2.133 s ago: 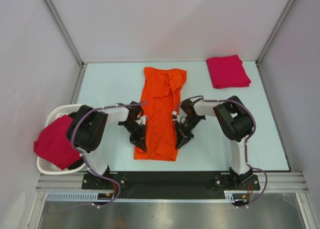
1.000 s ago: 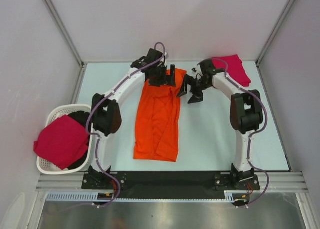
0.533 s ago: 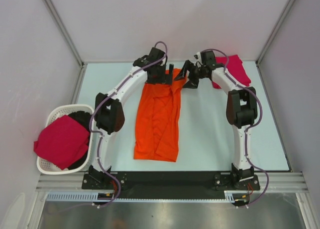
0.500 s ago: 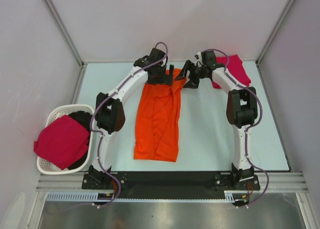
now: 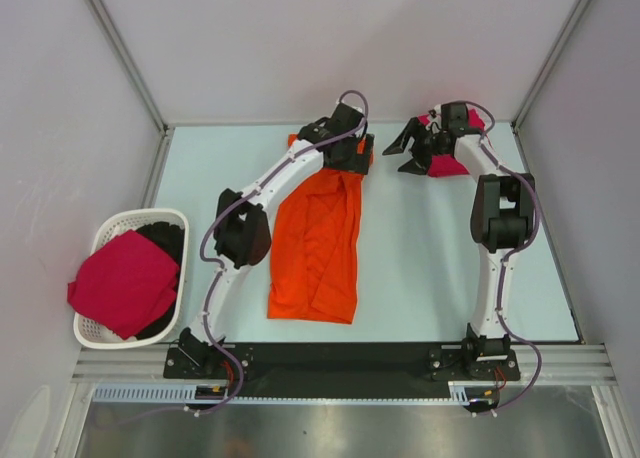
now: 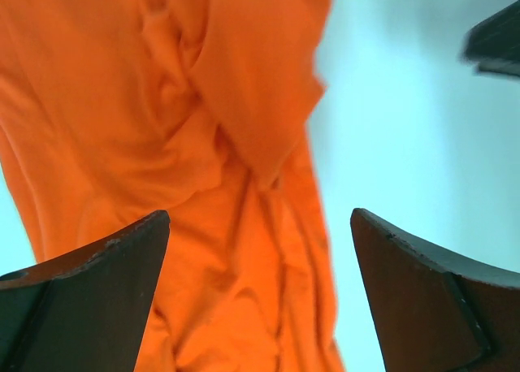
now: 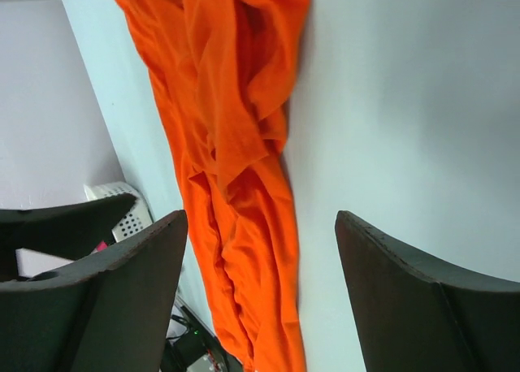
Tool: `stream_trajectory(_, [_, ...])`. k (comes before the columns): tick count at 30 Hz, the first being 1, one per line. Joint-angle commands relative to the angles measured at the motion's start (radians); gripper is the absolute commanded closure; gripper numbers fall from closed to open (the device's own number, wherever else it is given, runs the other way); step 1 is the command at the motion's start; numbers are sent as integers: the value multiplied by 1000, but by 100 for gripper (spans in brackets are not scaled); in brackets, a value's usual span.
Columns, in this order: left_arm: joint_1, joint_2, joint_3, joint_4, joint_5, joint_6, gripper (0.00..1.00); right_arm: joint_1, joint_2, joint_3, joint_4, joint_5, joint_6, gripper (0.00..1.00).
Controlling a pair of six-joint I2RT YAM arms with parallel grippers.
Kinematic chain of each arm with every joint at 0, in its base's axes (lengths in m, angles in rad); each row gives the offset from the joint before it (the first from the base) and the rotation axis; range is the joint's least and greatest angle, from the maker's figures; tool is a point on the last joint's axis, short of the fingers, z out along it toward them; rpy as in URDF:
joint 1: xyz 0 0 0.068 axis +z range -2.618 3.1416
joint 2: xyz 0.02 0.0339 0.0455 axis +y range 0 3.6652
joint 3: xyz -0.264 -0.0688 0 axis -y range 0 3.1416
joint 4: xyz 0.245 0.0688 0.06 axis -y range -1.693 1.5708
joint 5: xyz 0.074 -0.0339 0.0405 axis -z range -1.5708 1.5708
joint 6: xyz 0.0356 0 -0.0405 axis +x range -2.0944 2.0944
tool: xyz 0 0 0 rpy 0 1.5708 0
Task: Fold and stack the t-shirts
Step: Grab the bottom of the folded rectangular tshirt with both arms
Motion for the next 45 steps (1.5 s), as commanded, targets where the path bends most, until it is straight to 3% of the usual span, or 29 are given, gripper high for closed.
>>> stream_trajectory(1, [-24, 46, 165, 71, -69, 0, 0, -26, -60, -34, 2, -60, -45, 21])
stream_trajectory(12, [-44, 122, 153, 91, -64, 61, 4, -65, -57, -90, -20, -142, -90, 23])
stream_trajectory(19, [-51, 135, 105, 53, -66, 49, 15, -65, -55, -98, -21, -159, -97, 23])
stream_trajectory(22, [-56, 135, 110, 57, -63, 52, 29, -65, -57, -101, -26, -162, -101, 23])
stream_trajectory(26, [-56, 148, 119, 58, -60, 49, 61, -65, -63, -103, -27, -165, -102, 23])
stream_trajectory(27, [-56, 151, 116, 57, -60, 51, 62, -90, -63, -104, -26, -166, -105, 23])
stream_trajectory(29, [-56, 157, 107, 56, -50, 49, 53, -92, -64, -106, -27, -171, -105, 23])
stream_trajectory(30, [-56, 161, 107, 57, -47, 46, 35, -94, -66, -104, -29, -172, -105, 23])
stream_trajectory(35, [-68, 177, 114, 65, -43, 51, 32, -100, -73, -109, -34, -178, -107, 24])
stream_trajectory(40, [-68, 204, 125, 67, -40, 46, 50, -108, -89, -123, -38, -188, -117, 24])
stream_trajectory(42, [-68, 209, 130, 67, -46, 41, 62, -114, -96, -130, -40, -192, -120, 24])
stream_trajectory(43, [-68, 212, 136, 68, -49, 41, 69, -115, -99, -132, -40, -195, -120, 24])
stream_trajectory(44, [-68, 212, 139, 68, -50, 40, 86, -117, -106, -138, -40, -195, -124, 24])
stream_trajectory(45, [-68, 211, 143, 67, -58, 37, 95, -117, -109, -142, -40, -200, -121, 24])
